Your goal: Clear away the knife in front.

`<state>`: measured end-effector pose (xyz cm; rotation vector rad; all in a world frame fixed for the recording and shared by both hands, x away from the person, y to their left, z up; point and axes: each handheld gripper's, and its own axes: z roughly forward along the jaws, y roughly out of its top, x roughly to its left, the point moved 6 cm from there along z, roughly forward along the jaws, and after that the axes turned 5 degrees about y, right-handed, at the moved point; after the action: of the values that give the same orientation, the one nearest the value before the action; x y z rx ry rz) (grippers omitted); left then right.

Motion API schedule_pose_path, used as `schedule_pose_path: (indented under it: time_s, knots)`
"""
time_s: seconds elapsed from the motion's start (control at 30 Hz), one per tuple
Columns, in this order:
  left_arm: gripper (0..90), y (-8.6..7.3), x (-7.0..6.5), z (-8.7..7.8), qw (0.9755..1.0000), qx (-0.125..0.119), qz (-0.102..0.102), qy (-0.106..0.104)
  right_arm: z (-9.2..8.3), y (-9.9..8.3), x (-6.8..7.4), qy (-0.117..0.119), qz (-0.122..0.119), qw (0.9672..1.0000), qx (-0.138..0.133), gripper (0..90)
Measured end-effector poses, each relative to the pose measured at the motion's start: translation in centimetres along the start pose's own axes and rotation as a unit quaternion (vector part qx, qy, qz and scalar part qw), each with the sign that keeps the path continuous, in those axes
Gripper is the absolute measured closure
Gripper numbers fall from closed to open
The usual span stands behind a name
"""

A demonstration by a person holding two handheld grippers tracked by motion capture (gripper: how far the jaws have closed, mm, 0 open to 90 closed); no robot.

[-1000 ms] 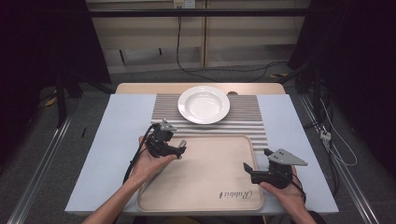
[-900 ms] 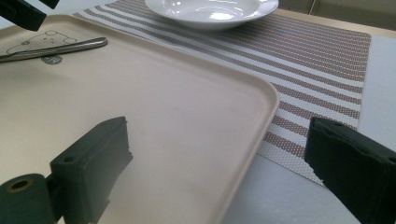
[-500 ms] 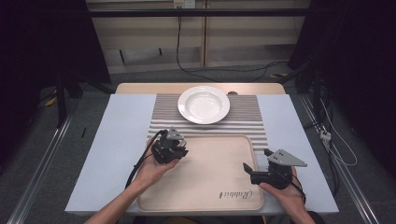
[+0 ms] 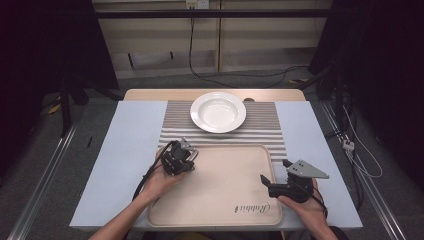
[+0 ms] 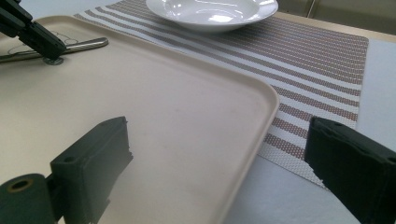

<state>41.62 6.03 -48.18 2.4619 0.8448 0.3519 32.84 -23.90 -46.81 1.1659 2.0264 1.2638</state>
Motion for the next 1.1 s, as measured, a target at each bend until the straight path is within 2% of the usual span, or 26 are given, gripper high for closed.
schedule_pose_path:
  time_s: [0.1, 0.4, 0.57, 0.67, 1.1]
  knots:
    - [90.0, -0.1, 0.2, -0.1, 0.9999, 0.004, 0.003, 0.011, 0.0, 0.0, 0.0, 0.0, 0.0, 1.0, 0.0, 7.3]
    - [90.0, -0.8, 0.9, -0.6, 0.9998, 0.019, 0.001, 0.007, 0.1, 0.0, 0.0, 0.0, 0.002, 1.0, 0.0, 7.3]
    - [90.0, -1.1, 1.1, -0.8, 0.9996, 0.024, 0.006, 0.015, 0.0, 0.0, 0.0, -0.001, 0.003, 1.0, 0.001, 7.3]
    - [90.0, -1.4, 1.4, -0.9, 0.9997, 0.023, -0.005, 0.012, 0.0, 0.0, 0.0, -0.001, 0.004, 1.0, 0.001, 7.3]
    - [90.0, -1.7, 2.3, -1.2, 0.9995, 0.028, -0.011, 0.006, 0.0, 0.0, 0.0, -0.002, 0.003, 1.0, 0.001, 7.1]
